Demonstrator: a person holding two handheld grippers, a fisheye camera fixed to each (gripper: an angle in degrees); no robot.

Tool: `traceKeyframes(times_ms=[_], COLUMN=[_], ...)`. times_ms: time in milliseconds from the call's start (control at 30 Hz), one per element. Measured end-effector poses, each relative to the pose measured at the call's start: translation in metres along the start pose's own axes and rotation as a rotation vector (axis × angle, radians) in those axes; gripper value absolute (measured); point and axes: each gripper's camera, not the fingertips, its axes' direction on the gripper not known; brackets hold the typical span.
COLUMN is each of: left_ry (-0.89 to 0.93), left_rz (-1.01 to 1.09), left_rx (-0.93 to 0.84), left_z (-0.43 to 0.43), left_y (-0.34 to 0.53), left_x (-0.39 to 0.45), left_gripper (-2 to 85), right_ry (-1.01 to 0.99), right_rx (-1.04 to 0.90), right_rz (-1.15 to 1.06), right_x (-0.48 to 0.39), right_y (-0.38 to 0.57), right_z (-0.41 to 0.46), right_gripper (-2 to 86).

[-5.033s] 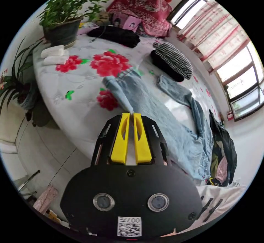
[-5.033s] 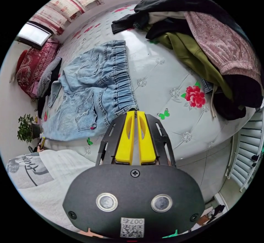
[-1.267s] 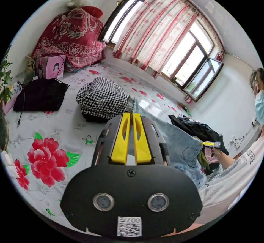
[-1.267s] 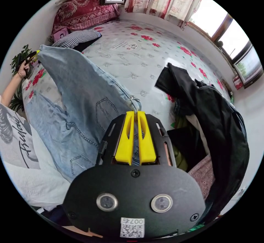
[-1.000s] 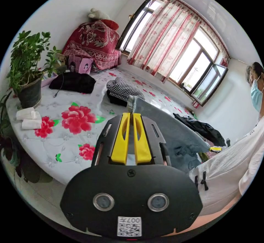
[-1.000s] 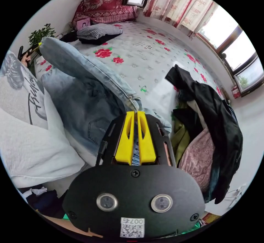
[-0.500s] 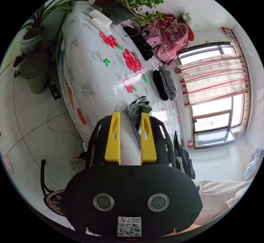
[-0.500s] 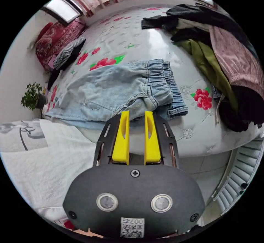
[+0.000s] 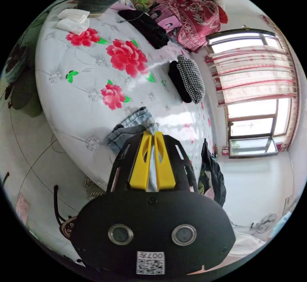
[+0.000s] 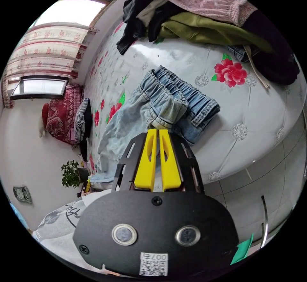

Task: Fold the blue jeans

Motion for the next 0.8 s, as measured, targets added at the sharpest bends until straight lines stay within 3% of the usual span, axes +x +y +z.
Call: traceKeyframes(times_ms=[167,267,333,467,567,633,800], left_ry=[0.401,0.483,0.368,0.028,-0.074,0.0,0.026], left_rz=[0.457,0.713,0.676,0.213,0.01,-0.05,0.129], left_rx=[0.123,0.291,0.287,-0.051,-0.156,-0.102,-0.072], left_z=[-0.048,-0.092,-0.086,0.022,0.064,0.062,0.048], left_y=[-0.025,-0.011,-0.012,-0.014,0.005,0.01,-0.001], left_x=[0.141,0.173,0.15,0.016,-0.051,-0.063,-0.026], left_gripper=[-0.9,-1.0,-1.0,-1.0,-1.0,-1.0,-0.9], right_ry=[-0.184,-0.24,-0.212,-0.112,0.057,0.057,-0.095], right_rx=[0.101,0.249,0.291,0.178,0.04,0.018,0.115], right_rz=[-0.064,-0.197,-0.232,-0.208,-0.177,-0.138,-0.175], right_x=[-0.017,-0.031,-0.029,-0.016,-0.011,-0.008,-0.022], right_y=[-0.007,-0.002,0.003,0.004,0.005,0.006,0.009], right_z=[-0.031,-0.065,-0.077,-0.052,-0.01,0.001,-0.03], right_gripper=[-0.1,-0.2,-0.3,-0.3,-0.3,-0.3,-0.2])
